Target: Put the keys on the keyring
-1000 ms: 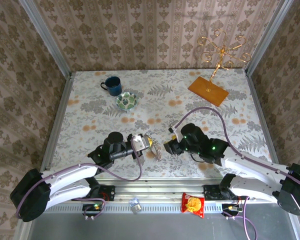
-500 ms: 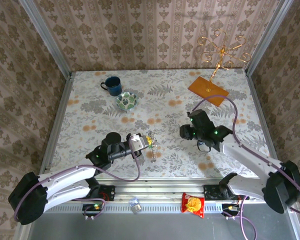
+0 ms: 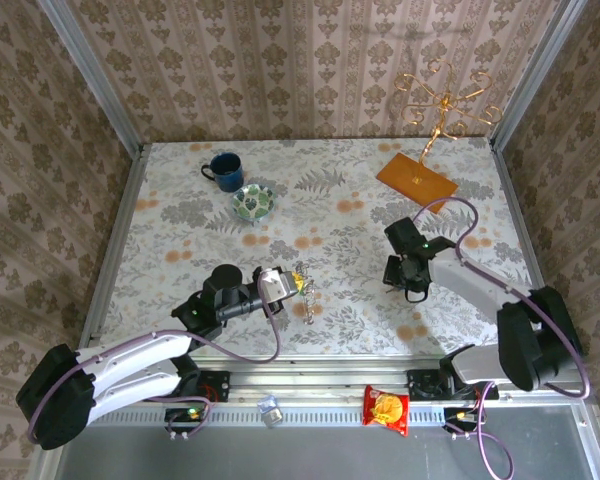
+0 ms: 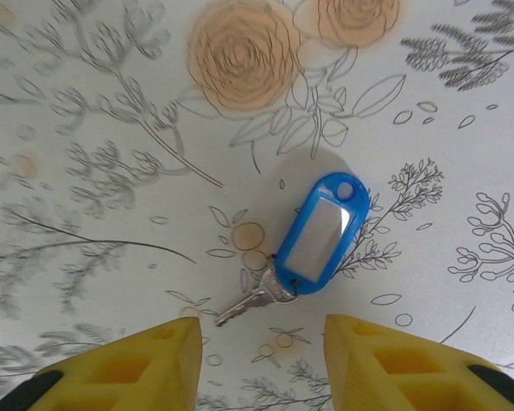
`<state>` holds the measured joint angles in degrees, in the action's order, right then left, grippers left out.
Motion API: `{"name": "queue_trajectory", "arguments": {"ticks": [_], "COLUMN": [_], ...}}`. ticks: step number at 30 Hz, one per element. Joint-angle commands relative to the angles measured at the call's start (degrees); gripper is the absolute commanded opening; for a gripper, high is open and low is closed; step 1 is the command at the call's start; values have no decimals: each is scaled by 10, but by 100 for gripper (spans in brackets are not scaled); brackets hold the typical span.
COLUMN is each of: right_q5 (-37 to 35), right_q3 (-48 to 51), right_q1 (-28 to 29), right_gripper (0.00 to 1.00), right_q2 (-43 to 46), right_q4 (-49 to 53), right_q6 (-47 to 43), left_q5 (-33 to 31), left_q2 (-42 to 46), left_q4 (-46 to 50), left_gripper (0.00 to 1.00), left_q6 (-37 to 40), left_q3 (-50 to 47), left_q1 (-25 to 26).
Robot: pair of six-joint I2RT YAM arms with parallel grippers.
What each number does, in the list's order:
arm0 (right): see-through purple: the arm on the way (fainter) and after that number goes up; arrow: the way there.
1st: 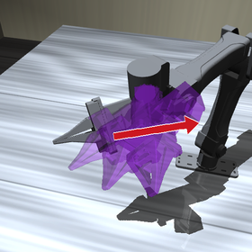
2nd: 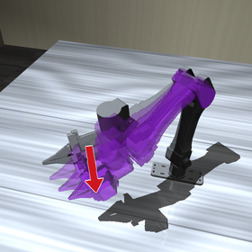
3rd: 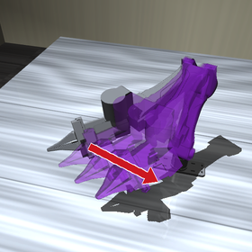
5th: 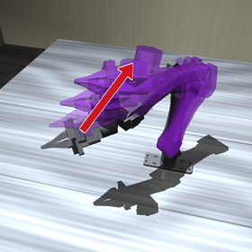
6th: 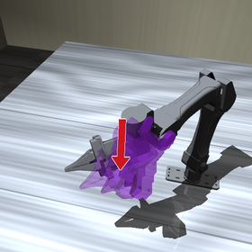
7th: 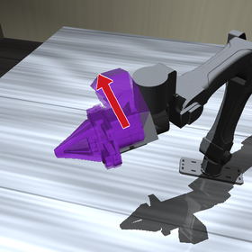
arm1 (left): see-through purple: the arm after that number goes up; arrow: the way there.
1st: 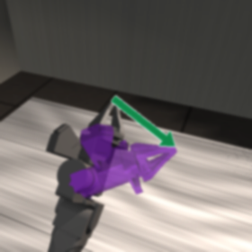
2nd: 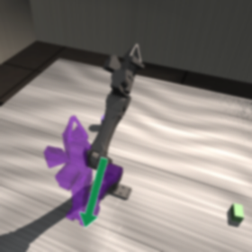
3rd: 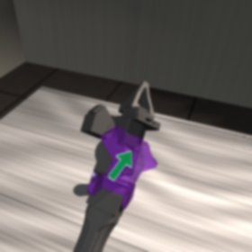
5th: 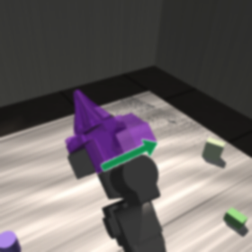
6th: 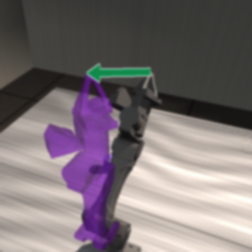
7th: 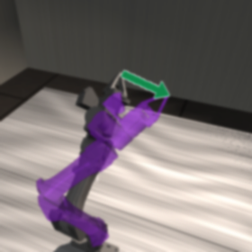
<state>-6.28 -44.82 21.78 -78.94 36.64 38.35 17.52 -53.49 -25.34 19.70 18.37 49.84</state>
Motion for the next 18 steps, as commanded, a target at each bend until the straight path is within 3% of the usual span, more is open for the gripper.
{"name": "queue_trajectory", "arguments": {"ticks": [1,18], "right_q5": [-21,-45], "right_q3": [-16,-45], "right_q1": [-2,-1], "right_gripper": [40,21], "right_q2": [-28,-89], "right_q4": [30,26], "right_q6": [-35,-91], "left_q5": [4,9], "left_q2": [12,4], "left_q4": [-11,-6], "left_gripper": [0,0], "left_q6": [-1,8], "left_q3": [0,7], "left_q1": [3,0]}}
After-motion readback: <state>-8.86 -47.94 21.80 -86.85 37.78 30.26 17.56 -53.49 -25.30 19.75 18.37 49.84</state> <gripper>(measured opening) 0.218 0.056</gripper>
